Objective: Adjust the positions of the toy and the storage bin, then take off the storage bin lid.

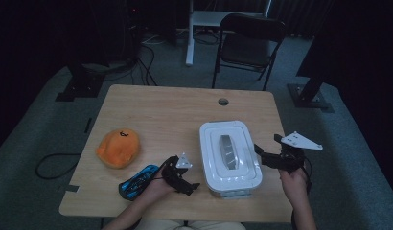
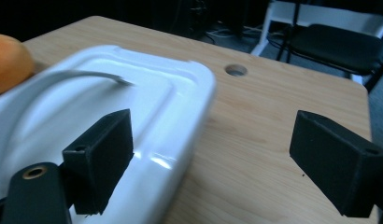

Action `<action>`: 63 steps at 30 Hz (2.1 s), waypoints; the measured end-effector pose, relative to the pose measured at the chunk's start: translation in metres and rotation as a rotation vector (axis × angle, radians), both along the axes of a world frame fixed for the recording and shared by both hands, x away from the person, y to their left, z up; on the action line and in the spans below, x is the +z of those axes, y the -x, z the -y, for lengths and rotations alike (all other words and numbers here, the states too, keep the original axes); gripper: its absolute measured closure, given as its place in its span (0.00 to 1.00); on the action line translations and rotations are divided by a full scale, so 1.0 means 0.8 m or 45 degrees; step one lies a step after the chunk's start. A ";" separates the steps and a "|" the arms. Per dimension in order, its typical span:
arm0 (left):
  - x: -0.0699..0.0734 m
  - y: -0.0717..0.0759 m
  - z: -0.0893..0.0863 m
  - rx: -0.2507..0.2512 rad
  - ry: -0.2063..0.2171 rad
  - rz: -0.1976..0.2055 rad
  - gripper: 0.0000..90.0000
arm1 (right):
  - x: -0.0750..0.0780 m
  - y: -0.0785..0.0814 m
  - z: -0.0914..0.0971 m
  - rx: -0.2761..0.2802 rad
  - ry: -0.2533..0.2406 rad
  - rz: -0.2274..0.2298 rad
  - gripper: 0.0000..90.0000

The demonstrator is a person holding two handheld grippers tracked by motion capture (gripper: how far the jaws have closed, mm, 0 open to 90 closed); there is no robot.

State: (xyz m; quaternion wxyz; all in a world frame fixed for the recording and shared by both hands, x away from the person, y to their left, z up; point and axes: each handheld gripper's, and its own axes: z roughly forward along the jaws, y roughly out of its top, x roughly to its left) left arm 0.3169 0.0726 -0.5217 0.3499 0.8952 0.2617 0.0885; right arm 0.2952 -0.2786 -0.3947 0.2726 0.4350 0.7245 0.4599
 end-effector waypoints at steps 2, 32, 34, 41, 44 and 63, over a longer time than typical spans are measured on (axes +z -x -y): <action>-0.002 0.003 0.002 -0.014 -0.033 0.042 0.02 | 0.006 0.004 -0.008 0.025 -0.035 -0.009 0.14; -0.004 0.008 0.003 0.012 -0.018 0.057 0.02 | -0.005 0.035 -0.109 0.172 0.103 -0.187 0.48; -0.004 0.008 0.002 0.013 -0.018 0.055 0.02 | -0.007 0.035 -0.114 0.195 0.098 -0.213 0.52; -0.004 0.008 0.003 0.016 -0.015 0.056 0.02 | -0.007 0.038 -0.115 0.229 0.107 -0.225 0.70; -0.004 0.008 0.003 0.016 -0.015 0.056 0.02 | -0.007 0.037 -0.115 0.230 0.106 -0.225 0.70; -0.004 0.008 0.002 0.025 -0.017 0.056 0.02 | 0.023 0.035 -0.104 0.238 -0.028 -0.202 0.76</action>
